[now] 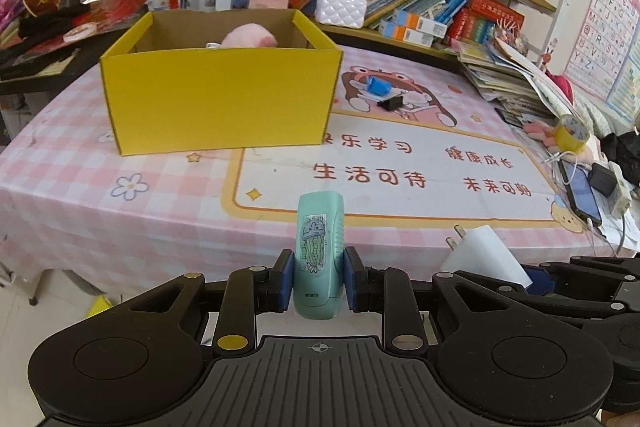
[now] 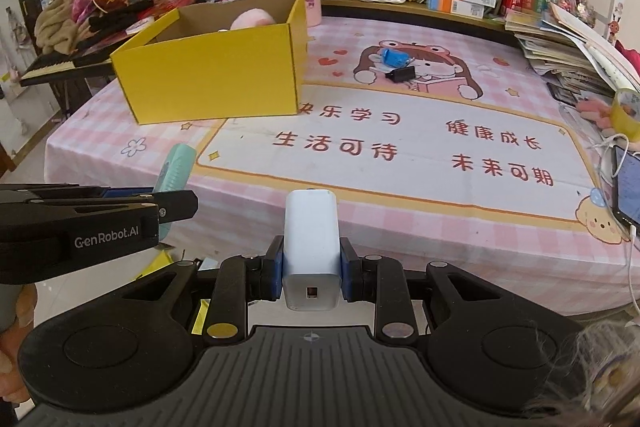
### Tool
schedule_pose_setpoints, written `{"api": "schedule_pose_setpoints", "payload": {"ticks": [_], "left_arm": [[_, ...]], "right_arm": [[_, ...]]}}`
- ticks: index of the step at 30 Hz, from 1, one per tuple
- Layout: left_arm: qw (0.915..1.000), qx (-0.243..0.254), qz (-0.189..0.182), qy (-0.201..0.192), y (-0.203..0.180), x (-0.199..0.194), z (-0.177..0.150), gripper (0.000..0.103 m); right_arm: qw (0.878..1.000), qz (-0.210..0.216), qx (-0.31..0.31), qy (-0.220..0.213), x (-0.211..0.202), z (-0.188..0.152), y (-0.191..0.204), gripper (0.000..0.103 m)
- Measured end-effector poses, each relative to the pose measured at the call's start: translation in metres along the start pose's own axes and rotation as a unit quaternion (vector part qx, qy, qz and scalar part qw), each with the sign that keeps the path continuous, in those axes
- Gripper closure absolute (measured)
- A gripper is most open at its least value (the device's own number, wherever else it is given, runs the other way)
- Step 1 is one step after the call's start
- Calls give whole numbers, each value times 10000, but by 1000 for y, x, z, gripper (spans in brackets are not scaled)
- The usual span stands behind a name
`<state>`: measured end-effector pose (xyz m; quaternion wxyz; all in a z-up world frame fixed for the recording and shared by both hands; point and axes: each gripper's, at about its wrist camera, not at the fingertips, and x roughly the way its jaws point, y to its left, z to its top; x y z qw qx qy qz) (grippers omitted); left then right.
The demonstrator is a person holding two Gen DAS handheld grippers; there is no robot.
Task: Organize objects
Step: 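Carry the charger and bottle over the yellow box with both tools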
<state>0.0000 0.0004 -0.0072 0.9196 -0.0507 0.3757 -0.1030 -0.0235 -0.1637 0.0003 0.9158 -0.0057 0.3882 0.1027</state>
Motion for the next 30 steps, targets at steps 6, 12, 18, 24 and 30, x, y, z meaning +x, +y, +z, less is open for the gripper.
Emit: {"api": "schedule_pose_setpoints", "payload": {"ticks": [6, 12, 18, 24, 30], "left_arm": [[9995, -215, 201, -141, 23, -15, -5, 79], [9959, -592, 577, -358, 52, -34, -10, 79], [9918, -718, 914, -541, 68, -48, -7, 79], [9882, -763, 960, -919, 74, -57, 15, 79], [9825, -698, 974, -1428, 78, -52, 59, 79]], "right_arm": [[9997, 205, -107, 43, 8, 3, 19, 79], [9967, 622, -517, -2, 15, 12, 52, 79], [9942, 897, -597, -24, 24, 23, 66, 79], [9926, 1007, -653, -196, 26, 38, 73, 79], [9897, 1044, -673, -718, 29, 78, 69, 79]]}}
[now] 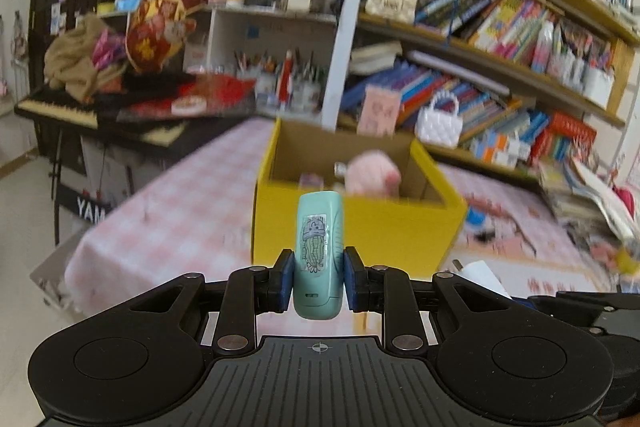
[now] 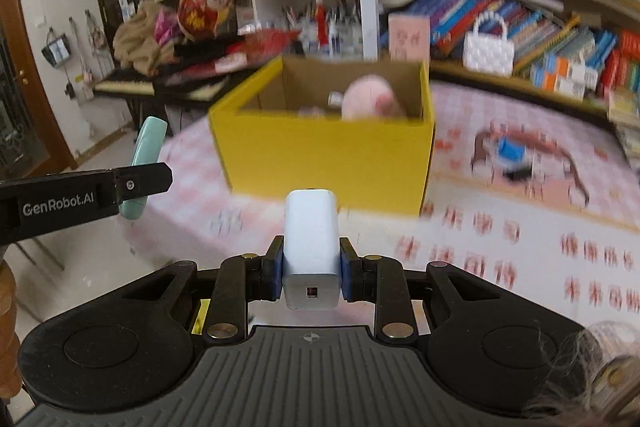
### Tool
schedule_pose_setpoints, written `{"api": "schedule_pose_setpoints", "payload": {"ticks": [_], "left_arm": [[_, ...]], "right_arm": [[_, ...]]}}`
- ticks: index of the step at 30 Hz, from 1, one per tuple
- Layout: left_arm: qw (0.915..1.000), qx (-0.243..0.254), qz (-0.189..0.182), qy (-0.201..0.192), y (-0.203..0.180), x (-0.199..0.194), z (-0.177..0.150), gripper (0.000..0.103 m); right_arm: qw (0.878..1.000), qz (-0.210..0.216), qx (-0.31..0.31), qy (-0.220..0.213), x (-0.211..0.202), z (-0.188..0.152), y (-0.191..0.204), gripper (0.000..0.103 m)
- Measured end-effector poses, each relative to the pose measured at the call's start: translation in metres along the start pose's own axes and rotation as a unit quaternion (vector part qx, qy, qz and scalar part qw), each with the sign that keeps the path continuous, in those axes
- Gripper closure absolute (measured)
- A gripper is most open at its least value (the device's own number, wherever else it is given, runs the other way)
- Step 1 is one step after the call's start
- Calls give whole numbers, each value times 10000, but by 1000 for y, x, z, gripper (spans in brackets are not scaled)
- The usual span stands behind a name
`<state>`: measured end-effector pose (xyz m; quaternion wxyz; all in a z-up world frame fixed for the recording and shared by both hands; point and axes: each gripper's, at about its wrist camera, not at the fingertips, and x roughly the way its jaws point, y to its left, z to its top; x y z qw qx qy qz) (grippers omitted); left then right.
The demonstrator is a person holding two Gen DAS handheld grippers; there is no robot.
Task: Organize objects
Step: 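Carry the charger and bottle over the yellow box with both tools, then open both tools to drop the charger and bottle into the box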
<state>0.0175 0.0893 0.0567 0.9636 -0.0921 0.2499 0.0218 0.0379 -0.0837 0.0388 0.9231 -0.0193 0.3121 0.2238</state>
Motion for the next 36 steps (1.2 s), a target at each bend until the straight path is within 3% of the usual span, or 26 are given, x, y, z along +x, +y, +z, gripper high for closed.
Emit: {"api": "schedule_pose_setpoints", "payload": {"ticks": [7, 14, 26, 31, 36], "left_arm": [[9987, -267, -87, -431, -5, 47, 52, 79], [9995, -306, 92, -39, -17, 118, 69, 79], [9953, 25, 581, 769, -27, 188, 64, 79], [9930, 65, 691, 951, -29, 199, 60, 79], [9912, 97, 849, 1010, -29, 205, 58, 79]], "right_arm": [[9983, 19, -120, -571, 35, 64, -28, 79], [9973, 91, -333, -654, 93, 113, -54, 79], [9924, 424, -1092, 380, 187, 122, -67, 79], [9847, 589, -1418, 823, 208, 118, -65, 79], [9837, 688, -1383, 924, 212, 119, -67, 79]]}}
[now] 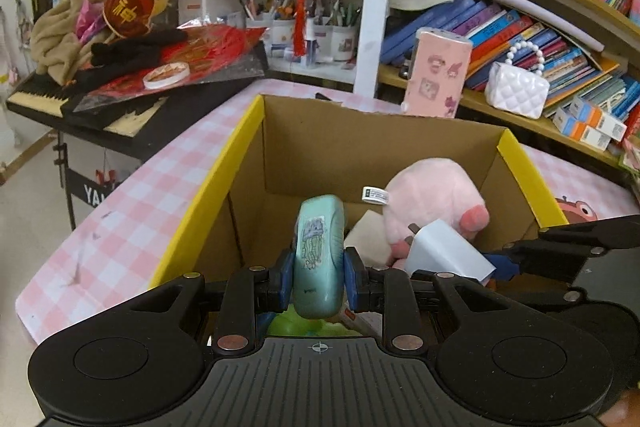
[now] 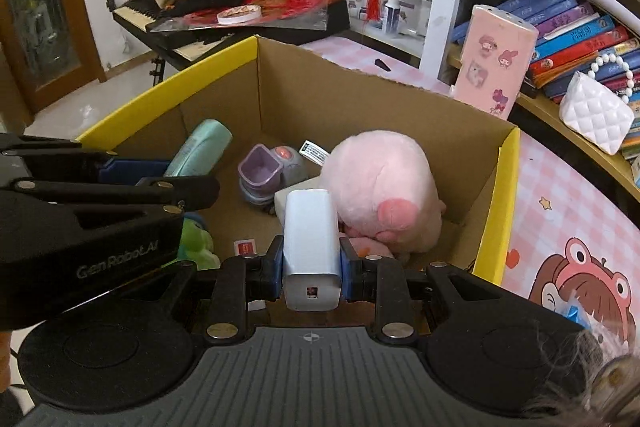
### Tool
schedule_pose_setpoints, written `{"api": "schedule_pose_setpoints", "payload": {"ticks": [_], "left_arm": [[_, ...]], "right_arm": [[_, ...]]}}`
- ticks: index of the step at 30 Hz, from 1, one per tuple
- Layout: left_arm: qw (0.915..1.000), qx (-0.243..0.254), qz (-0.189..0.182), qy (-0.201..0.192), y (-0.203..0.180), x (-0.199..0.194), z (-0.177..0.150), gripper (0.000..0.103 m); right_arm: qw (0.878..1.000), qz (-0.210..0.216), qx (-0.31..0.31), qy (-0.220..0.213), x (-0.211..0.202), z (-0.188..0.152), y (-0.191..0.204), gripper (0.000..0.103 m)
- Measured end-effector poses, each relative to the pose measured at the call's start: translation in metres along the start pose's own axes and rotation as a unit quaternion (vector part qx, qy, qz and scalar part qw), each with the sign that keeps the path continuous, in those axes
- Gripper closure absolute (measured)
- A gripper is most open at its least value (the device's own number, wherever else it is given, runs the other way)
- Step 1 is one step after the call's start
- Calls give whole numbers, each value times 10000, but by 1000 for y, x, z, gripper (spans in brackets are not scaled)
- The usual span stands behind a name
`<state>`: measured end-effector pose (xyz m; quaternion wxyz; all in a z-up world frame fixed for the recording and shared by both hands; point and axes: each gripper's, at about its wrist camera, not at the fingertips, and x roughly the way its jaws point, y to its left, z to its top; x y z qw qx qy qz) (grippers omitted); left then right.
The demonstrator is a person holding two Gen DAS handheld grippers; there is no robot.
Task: Organize objects
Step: 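Open both tools to drop the charger and bottle into the box, then withdraw both tools from the box toward the blue cloth and black clip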
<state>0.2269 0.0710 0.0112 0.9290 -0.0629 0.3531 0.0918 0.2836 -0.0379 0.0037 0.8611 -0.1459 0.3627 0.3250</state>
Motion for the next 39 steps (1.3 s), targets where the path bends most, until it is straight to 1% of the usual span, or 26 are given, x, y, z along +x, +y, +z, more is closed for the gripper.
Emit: {"api": "schedule_pose_setpoints", "payload": {"ticks": [2, 4, 6, 7, 8, 9, 13, 15, 16, 19, 21, 25, 29, 32, 36, 39], "left_arm": [[10000, 26, 24, -11, -1, 0, 1, 79], [10000, 22, -9, -75, -2, -4, 2, 76], [9999, 5, -70, -145, -3, -9, 2, 67], [9997, -25, -72, -236, -4, -13, 3, 63], [9995, -44, -66, -316, -4, -18, 4, 56], [9991, -64, -74, -420, -4, -24, 4, 53], [9959, -104, -178, -885, -1, -57, 5, 52], [9939, -135, -195, -1079, 1, -73, 3, 46], [9927, -152, -202, -1180, 3, -83, 1, 45], [9908, -161, -214, -1329, 8, -104, -7, 44], [9903, -166, -206, -1367, 11, -115, -16, 43], [9923, -100, -280, -1201, 13, -124, -39, 42], [9958, 126, -374, -831, 11, -121, -65, 42], [9967, 209, -472, -626, 7, -124, -83, 42], [9972, 323, -535, -406, 4, -130, -107, 37], [9971, 375, -605, -256, 4, -136, -123, 37]], "right_arm": [[10000, 14, 18, 13, 0, 0, 0, 79], [10000, 10, 57, -36, -2, 0, -1, 79], [9998, -32, 44, -199, -9, -1, 0, 76], [9996, -46, 41, -285, -13, -1, 1, 75], [9993, -53, 46, -372, -19, -1, 1, 75], [9990, -55, 59, -445, -23, -1, 1, 75], [9957, -161, 265, -871, -52, -2, 0, 75], [9926, -225, 484, -1093, -70, -4, -2, 75], [9911, -255, 574, -1173, -77, -6, -2, 75], [9860, -404, 809, -1403, -104, -19, -1, 75], [9837, -509, 951, -1437, -116, -29, 0, 75], [9801, -737, 1305, -1302, -132, -60, 6, 75], [9791, -962, 1488, -997, -134, -89, 17, 75], [9778, -1125, 1563, -820, -137, -110, 29, 75], [9759, -1259, 1680, -596, -143, -138, 45, 75], [9733, -1364, 1794, -448, -148, -155, 53, 75]]}}
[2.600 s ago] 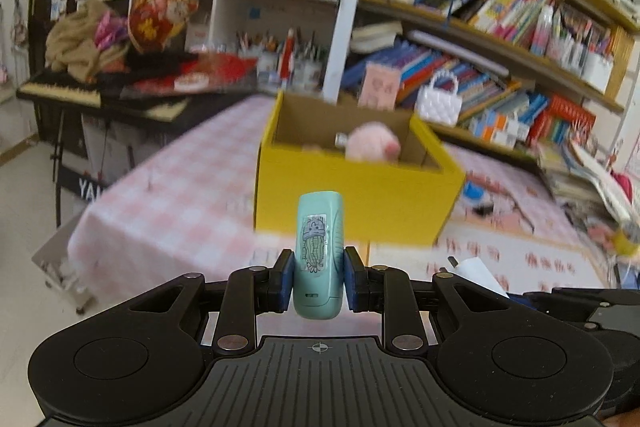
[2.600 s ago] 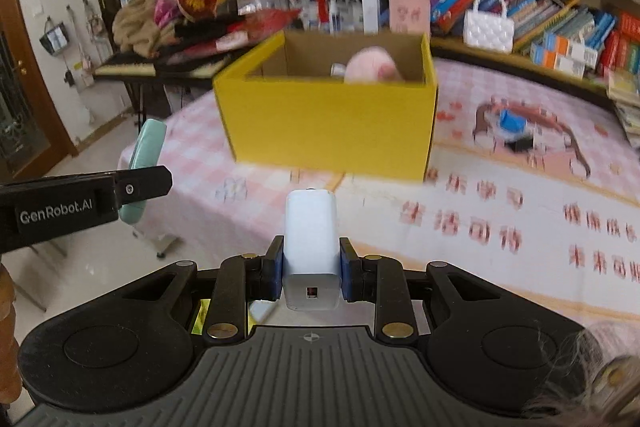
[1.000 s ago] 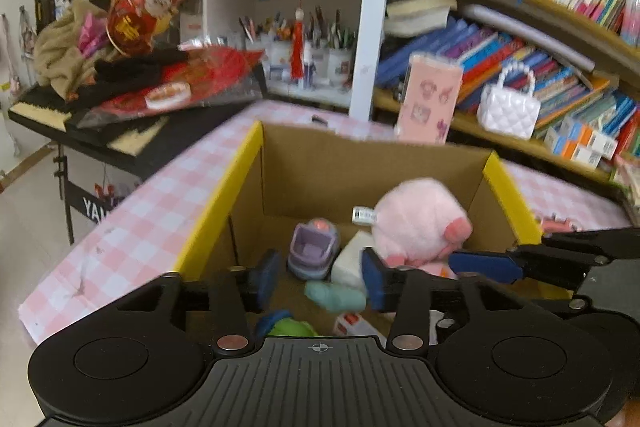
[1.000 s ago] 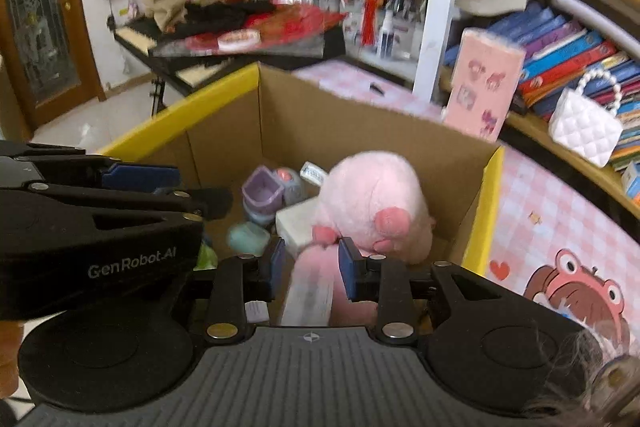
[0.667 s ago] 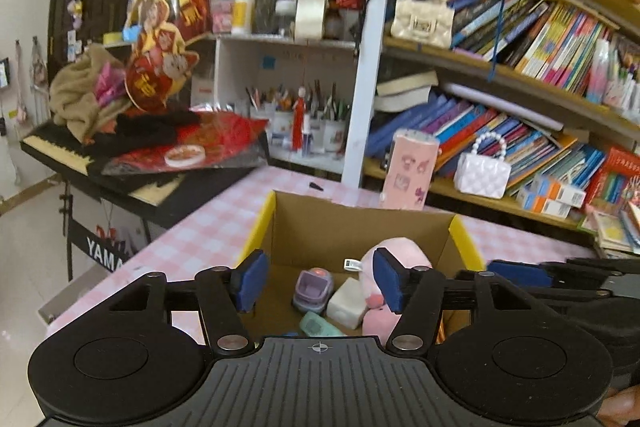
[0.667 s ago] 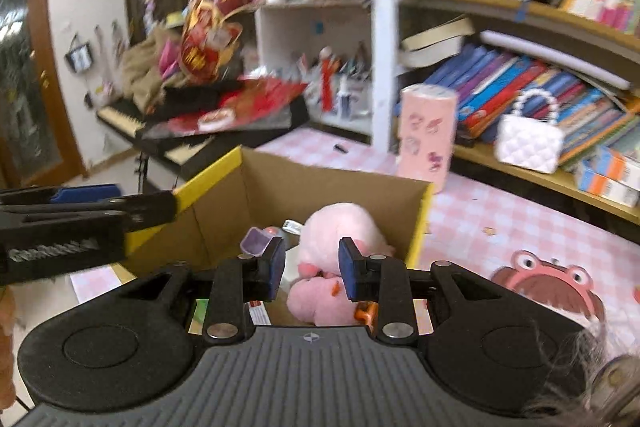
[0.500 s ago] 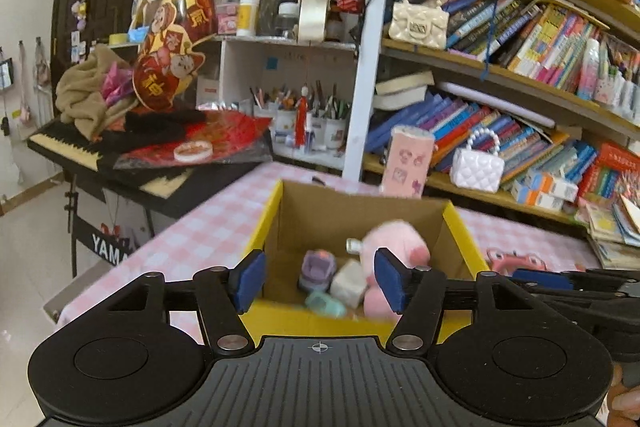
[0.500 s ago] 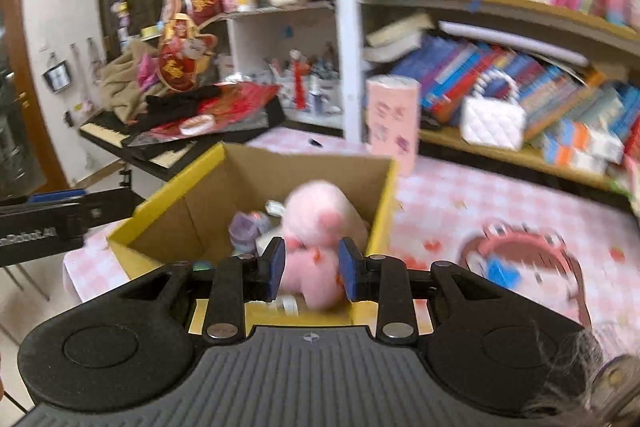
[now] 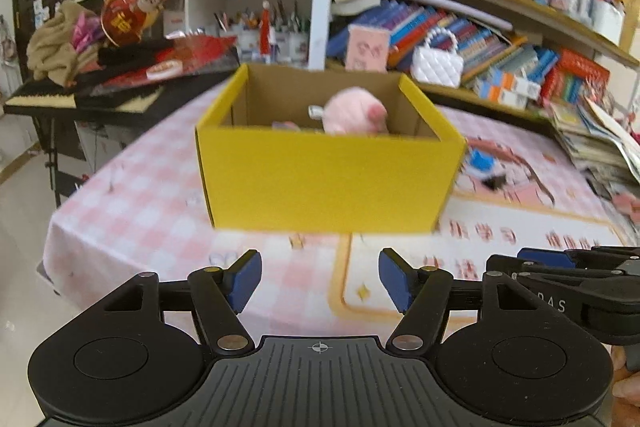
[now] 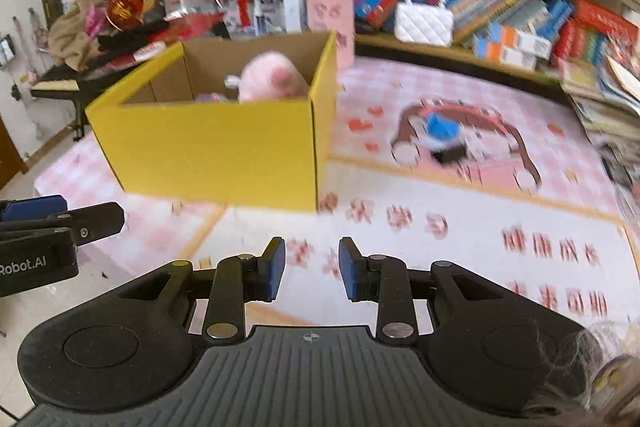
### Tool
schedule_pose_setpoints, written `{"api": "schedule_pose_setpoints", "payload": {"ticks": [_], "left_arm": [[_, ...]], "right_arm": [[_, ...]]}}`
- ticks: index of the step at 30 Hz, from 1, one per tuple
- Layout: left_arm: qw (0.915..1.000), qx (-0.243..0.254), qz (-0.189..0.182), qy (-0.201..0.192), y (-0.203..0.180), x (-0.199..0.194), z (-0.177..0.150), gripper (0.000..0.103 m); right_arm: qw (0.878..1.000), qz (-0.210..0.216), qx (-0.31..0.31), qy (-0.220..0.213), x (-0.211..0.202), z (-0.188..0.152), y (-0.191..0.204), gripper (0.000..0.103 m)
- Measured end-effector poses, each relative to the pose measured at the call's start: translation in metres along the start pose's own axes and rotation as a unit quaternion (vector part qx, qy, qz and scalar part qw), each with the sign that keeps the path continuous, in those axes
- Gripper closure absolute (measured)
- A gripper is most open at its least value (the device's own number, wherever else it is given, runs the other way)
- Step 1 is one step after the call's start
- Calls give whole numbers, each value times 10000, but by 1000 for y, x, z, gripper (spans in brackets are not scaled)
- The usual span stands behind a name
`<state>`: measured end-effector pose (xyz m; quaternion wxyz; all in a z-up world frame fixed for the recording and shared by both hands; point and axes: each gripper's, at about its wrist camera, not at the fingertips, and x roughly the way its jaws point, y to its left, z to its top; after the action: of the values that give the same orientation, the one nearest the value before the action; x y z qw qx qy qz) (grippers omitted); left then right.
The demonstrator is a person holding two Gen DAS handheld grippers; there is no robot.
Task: Organize objects
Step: 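Withdraw both tools from the box toward the blue cloth and black clip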
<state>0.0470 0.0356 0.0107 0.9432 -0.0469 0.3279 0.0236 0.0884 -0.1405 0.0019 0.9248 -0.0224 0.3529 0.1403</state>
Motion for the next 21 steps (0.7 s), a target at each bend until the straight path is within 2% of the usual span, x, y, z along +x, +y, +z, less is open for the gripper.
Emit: {"api": "schedule_pose_setpoints", "payload": {"ticks": [7, 13, 15, 21], "left_arm": [[9993, 226, -150, 241, -4, -12, -25, 37], [9979, 417, -348, 367, -11, -18, -36, 35], [9969, 537, -419, 395, -16, -20, -40, 29], [9934, 741, -737, 466, -29, -23, -47, 28]], "right_arm": [[9996, -172, -3, 225, -21, -38, 8, 75], [9990, -337, 85, 287, -34, -53, 8, 74], [9986, -417, 137, 297, -38, -57, 7, 70], [9960, -765, 372, 288, -54, -71, -2, 65]]}}
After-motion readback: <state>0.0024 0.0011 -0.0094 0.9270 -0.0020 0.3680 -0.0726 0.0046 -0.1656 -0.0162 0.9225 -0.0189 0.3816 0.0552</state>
